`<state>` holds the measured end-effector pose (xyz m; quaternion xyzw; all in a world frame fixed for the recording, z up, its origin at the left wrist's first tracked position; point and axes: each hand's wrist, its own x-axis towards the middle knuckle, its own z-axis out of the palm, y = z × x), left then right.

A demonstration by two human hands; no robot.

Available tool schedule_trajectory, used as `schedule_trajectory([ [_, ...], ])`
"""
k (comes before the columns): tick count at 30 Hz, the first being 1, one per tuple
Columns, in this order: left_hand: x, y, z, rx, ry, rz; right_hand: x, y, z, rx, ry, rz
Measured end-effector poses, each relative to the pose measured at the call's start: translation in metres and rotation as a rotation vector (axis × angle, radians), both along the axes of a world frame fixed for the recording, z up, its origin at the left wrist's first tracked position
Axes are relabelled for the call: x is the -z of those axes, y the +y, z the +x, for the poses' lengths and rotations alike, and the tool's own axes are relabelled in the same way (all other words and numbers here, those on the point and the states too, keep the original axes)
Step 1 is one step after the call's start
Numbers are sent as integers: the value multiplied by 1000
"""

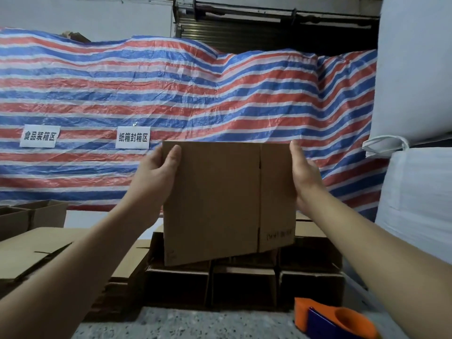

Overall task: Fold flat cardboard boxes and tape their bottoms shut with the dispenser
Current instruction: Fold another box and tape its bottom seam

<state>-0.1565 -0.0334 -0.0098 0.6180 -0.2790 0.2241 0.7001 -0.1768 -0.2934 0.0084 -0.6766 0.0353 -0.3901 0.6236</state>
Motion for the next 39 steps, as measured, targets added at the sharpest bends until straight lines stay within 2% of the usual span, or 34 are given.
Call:
schedule_trajectory([
  [5, 37, -15, 12, 186, 363, 87, 58, -10, -11, 164, 87, 185],
  [10, 90, -34, 29, 27, 578, 101, 125, -14, -15, 109, 238, 249],
  [16, 144, -35, 32, -18, 569, 174, 173, -10, -21, 82, 316, 238],
  [19, 141, -32, 38, -10, 553, 233, 172, -10, -20, 71, 316, 265],
  [24, 125, -17, 46, 135, 534, 404, 173, -12, -18, 59, 337, 307],
  [29, 127, -23, 42, 265, 521, 383, 176, -6, -16, 92, 295, 357],
  [39, 124, -29, 40, 211, 572, 319, 188, -7, -5, 89, 203, 316],
])
